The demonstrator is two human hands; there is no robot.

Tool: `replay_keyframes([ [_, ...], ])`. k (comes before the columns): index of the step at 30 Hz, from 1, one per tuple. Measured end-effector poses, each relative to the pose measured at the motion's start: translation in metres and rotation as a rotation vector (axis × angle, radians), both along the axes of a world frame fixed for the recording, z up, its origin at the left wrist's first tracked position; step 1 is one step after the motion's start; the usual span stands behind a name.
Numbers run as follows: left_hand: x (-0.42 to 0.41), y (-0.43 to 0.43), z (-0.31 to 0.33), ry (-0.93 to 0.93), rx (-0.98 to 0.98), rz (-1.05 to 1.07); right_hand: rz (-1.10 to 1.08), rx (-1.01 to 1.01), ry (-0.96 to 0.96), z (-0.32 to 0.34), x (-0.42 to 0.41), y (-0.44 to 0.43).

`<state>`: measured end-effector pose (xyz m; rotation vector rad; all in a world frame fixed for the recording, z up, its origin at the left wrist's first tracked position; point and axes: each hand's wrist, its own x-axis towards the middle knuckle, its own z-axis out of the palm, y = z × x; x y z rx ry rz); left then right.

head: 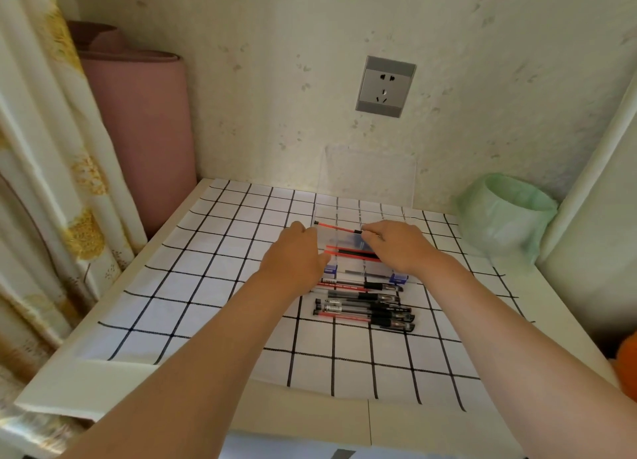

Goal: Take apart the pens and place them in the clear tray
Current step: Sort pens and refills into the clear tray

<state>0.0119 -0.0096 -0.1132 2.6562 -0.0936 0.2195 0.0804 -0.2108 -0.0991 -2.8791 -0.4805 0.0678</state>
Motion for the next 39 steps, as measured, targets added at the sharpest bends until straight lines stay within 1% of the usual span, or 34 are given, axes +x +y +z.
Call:
replay_keyframes([
  [2,-0.001,0.001,0.0,-0.007,0.015,-0.008,0.003,0.051,0.013,0.002,-0.002,0.0],
  [4,-0.003,0.002,0.001,-0.011,0.009,-0.023,0.025,0.127,-0.022,0.005,-0.007,-0.001],
  [7,-0.008,0.003,0.003,-0.067,0.024,-0.047,0.088,0.19,-0.163,0.012,-0.017,0.001],
  [10,-0.013,0.003,0.007,-0.199,0.031,-0.098,0.171,0.191,-0.272,0.019,-0.036,0.003],
  [12,-0.018,0.001,0.011,-0.253,0.02,-0.161,0.219,0.166,-0.236,0.023,-0.051,0.003],
  [13,-0.021,0.001,0.012,-0.252,0.017,-0.191,0.235,0.154,-0.204,0.024,-0.057,0.002],
  [15,-0.027,0.0,0.013,-0.191,0.02,-0.23,0.244,0.111,-0.172,0.025,-0.067,-0.002],
  [19,-0.035,0.0,0.007,-0.062,0.064,-0.256,0.214,-0.082,-0.198,0.024,-0.078,-0.01],
  [21,-0.037,-0.001,0.005,-0.028,0.08,-0.261,0.214,-0.139,-0.205,0.02,-0.08,-0.013],
  [27,-0.037,-0.004,0.001,-0.002,0.127,-0.279,0.228,-0.257,-0.252,0.002,-0.08,-0.017],
  [31,-0.035,-0.006,-0.001,0.006,0.139,-0.28,0.208,-0.397,-0.266,-0.008,-0.076,-0.019],
  [39,-0.03,-0.01,-0.001,0.038,0.169,-0.287,0.177,-0.44,-0.275,-0.013,-0.07,-0.02],
])
